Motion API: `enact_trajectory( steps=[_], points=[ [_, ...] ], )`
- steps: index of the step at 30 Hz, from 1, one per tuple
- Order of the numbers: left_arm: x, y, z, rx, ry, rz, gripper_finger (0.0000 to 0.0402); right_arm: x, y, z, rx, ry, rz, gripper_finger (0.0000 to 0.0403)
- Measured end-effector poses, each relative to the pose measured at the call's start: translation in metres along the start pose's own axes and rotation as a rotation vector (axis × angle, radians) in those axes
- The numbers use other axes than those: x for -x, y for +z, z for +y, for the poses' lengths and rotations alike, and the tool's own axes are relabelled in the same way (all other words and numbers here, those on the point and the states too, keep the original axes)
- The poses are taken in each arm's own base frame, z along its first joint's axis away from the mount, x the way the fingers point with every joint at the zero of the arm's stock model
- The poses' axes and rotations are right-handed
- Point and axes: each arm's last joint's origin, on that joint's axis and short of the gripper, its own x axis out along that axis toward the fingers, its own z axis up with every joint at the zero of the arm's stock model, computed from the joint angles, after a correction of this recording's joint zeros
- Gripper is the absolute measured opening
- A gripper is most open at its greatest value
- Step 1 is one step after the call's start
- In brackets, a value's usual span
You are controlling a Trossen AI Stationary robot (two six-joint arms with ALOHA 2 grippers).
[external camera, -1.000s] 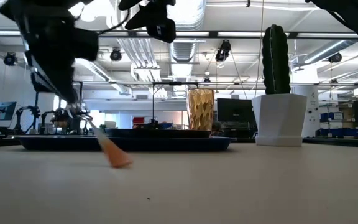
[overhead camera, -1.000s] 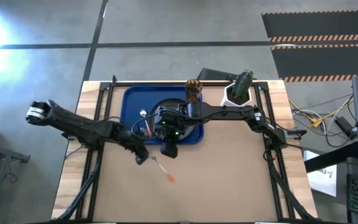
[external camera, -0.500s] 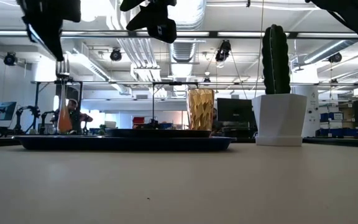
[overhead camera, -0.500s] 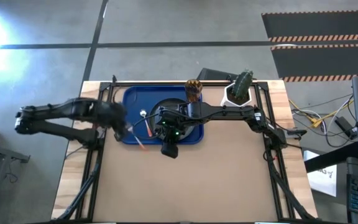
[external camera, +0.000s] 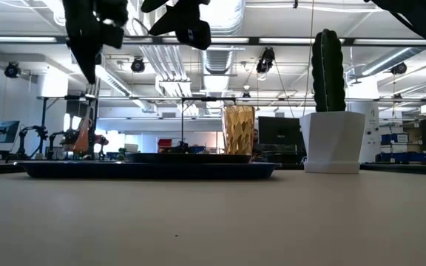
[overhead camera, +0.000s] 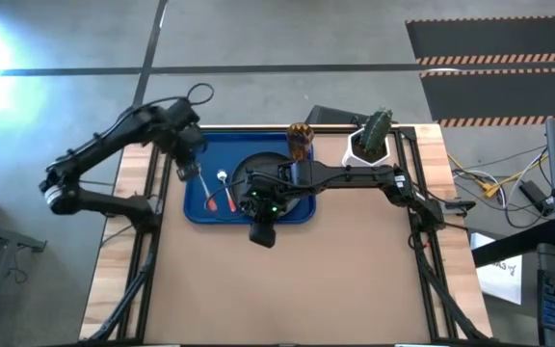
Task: Pick and place plate/cup/fork/spoon on tray
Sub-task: Put the orange fork on the blue tray to the left of the orange spoon
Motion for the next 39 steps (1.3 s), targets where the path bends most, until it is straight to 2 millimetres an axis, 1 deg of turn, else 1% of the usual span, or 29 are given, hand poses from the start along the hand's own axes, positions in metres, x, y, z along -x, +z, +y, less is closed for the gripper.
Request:
enact_trajectory(
  steps=[4,9,15,21,27,32,39],
  points=[
    [-0.023,0.01,0.018,-0.015,-0.02,0.096,0.0,0.0,0.0,0.0,-0.015,-0.003,-0.001,0.0139],
    [-0.049,0.021,0.033,-0.04,-0.063,0.188,0.0,0.0,0.0,0.0,-0.027,-0.011,-0.003,0.0139],
    [-0.077,0.034,0.043,-0.069,-0.109,0.225,0.0,0.0,0.0,-0.001,-0.027,-0.022,-0.005,0.0139],
    [-0.098,0.042,0.055,-0.069,-0.118,0.232,0.0,0.0,0.0,-0.001,-0.028,-0.023,-0.005,0.0139],
    [-0.114,0.045,0.071,-0.028,-0.113,0.232,0.0,-0.001,0.0,-0.001,-0.028,-0.023,-0.004,0.0139],
    [-0.124,0.045,0.087,0.012,-0.088,0.198,0.0001,-0.001,0.0,-0.001,-0.028,-0.023,-0.004,0.0139],
    [-0.147,0.031,0.105,0.057,-0.116,0.257,0.0001,-0.001,0.0,-0.001,-0.028,-0.023,-0.004,0.0139]
  ],
)
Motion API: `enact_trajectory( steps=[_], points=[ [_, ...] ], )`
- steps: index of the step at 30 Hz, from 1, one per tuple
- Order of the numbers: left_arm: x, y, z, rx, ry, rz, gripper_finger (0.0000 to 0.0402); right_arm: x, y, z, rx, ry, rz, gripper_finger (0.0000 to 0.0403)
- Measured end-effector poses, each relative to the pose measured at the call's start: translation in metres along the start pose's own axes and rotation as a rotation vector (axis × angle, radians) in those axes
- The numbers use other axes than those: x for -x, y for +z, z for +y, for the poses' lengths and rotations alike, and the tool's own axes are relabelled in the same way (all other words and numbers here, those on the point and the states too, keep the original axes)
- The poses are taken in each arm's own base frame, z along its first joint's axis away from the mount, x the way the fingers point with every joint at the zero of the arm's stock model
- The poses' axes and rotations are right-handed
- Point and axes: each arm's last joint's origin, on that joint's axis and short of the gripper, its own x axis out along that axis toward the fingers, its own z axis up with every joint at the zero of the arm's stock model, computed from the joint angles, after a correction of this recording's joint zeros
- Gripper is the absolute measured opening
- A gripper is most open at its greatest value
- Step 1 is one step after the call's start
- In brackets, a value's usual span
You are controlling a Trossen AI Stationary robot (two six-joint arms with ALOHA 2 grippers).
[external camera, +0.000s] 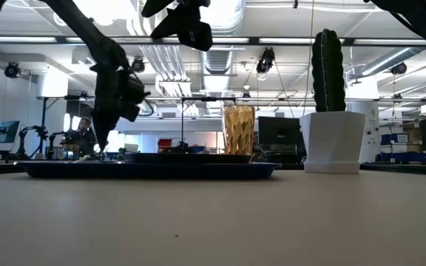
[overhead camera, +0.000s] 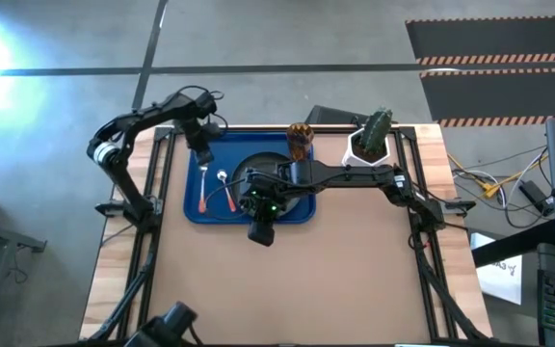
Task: Pick and place plate/cup/fork/spoon on tray
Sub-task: Put the orange fork on the blue tray to the left of the orange spoon
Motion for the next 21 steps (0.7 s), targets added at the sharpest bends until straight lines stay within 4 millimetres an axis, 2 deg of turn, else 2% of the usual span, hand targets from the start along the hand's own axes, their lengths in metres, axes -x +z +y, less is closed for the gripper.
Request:
enact_trajectory(
  steps=[7,21],
  points=[
    [-0.019,0.002,0.007,0.008,-0.021,0.011,0.0001,0.0,0.0,0.0,0.0,0.0,0.0,0.0139],
    [-0.023,0.008,0.01,0.004,0.009,-0.078,0.0,0.0,0.0,0.0,-0.008,-0.001,0.0,0.0139]
  ],
)
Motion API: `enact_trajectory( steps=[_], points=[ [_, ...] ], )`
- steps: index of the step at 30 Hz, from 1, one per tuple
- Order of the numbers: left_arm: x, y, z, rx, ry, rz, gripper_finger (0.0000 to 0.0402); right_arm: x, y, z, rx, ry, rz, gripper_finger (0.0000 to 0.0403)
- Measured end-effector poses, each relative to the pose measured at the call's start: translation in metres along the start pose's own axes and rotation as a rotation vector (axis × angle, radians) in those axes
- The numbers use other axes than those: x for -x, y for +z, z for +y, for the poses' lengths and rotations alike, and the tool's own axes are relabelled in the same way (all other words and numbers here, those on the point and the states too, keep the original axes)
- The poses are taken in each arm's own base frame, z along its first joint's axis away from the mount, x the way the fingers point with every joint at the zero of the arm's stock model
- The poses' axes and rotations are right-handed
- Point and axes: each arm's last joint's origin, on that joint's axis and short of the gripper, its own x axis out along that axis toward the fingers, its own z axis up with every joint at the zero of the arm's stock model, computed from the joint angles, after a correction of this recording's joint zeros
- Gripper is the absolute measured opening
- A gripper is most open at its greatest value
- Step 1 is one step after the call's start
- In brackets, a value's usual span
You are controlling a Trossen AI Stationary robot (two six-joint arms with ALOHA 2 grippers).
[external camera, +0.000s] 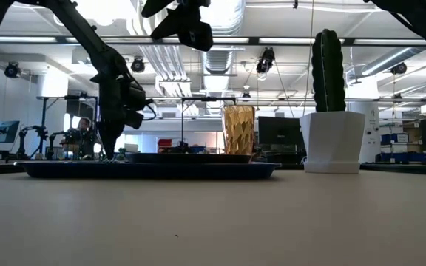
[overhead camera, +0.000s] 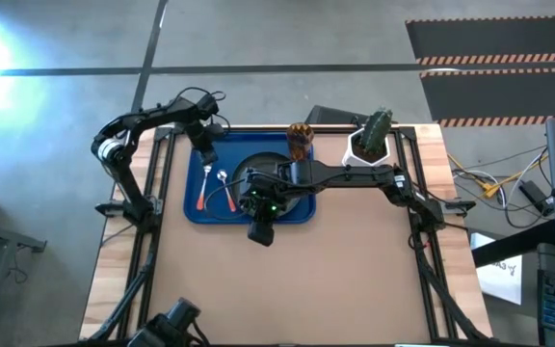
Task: Pick and place plate/cup/fork/spoon on tray
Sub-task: Put the orange fork on the blue tray to the left of the orange spoon
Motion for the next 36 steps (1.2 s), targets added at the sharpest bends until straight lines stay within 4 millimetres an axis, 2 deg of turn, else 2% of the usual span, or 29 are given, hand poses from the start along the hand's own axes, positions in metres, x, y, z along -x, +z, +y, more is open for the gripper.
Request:
enact_trajectory(
  steps=[12,24,29,36],
  points=[
    [-0.005,0.003,0.004,0.162,-0.028,-0.073,0.0002,0.0,0.0,0.0,-0.011,0.0,0.0,0.0139],
    [-0.005,0.001,0.003,0.268,-0.046,-0.058,0.0001,0.0,0.0,0.0,-0.011,0.0,0.0,0.0139],
    [-0.002,0.0,0.001,0.267,-0.058,-0.059,0.0001,0.0,0.0,0.0,-0.006,0.0,0.0,0.0139],
    [0.013,-0.001,-0.005,0.252,-0.122,-0.137,0.0,0.0,0.0,0.0,-0.004,0.0,0.0,0.0139]
  ],
)
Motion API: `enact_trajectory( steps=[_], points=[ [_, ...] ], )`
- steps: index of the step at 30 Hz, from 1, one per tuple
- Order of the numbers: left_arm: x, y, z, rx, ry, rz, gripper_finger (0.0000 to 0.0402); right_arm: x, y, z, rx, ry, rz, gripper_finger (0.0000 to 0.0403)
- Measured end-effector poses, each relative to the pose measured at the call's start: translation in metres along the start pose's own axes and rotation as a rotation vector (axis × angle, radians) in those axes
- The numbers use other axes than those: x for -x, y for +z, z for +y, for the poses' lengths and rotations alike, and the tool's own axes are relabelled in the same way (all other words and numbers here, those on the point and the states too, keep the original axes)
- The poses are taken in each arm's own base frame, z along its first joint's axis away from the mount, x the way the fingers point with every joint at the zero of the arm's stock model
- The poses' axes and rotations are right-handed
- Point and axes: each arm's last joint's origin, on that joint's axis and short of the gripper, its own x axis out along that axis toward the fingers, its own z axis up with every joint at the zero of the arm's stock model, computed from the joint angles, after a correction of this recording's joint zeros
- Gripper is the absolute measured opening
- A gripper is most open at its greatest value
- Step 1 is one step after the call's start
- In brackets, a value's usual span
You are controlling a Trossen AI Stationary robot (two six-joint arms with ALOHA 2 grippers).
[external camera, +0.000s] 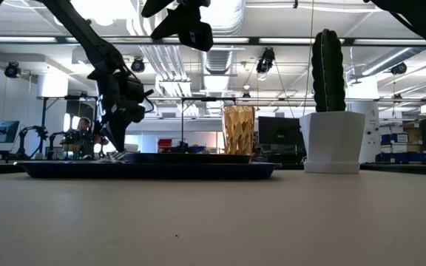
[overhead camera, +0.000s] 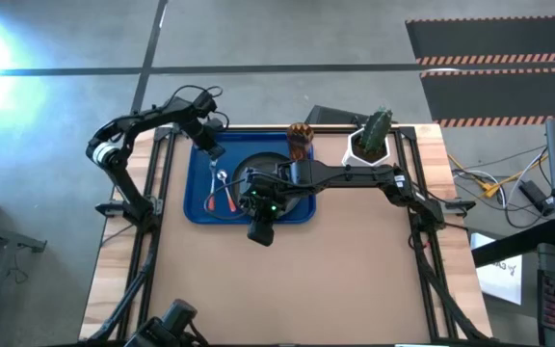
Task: Pick and place plate/cup/fork/spoon on tray
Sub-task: Put the orange fork on the blue tray to the left of the orange spoon
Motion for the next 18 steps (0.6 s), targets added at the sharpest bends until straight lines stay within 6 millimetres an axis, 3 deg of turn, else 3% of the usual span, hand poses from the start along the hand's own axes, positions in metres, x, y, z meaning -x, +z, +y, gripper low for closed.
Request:
enact_trajectory(
  steps=[7,18],
  points=[
    [0.0,-0.004,-0.001,0.003,0.002,0.002,0.0,0.0,0.0,0.0,0.0,0.0,0.0,0.0139],
    [-0.04,-0.038,0.009,0.02,0.042,0.04,0.0001,0.0,0.0,0.0,-0.006,0.001,0.0,0.0139]
  ],
)
